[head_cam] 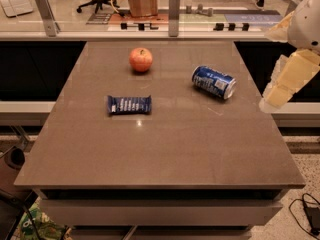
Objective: Place pepsi can upright
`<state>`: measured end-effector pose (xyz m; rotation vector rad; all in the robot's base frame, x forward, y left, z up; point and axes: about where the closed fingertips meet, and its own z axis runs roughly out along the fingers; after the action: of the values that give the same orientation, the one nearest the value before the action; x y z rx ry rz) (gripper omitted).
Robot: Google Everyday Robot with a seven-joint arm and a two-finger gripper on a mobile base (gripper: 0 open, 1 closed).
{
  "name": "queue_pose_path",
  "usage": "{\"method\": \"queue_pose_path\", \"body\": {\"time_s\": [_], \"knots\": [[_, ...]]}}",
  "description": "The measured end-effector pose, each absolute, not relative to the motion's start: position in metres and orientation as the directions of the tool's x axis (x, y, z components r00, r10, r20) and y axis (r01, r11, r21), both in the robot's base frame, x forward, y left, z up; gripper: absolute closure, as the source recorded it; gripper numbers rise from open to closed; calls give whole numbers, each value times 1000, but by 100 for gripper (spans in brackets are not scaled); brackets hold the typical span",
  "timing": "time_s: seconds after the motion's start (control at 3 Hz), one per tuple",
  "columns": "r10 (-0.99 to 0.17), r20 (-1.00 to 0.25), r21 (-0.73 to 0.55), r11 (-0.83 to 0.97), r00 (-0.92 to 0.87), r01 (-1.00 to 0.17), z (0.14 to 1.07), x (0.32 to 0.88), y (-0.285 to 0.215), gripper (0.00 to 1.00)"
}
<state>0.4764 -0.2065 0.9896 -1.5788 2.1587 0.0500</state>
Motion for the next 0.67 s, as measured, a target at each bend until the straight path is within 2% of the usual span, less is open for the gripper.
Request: {"method": "queue_pose_path", "body": {"time_s": [0.33, 0.67], "knots": [[-855, -432, -178, 394, -288, -902, 988, 498, -204, 0], [-820, -425, -117, 470, -384, -875, 990, 522, -198, 0]]}}
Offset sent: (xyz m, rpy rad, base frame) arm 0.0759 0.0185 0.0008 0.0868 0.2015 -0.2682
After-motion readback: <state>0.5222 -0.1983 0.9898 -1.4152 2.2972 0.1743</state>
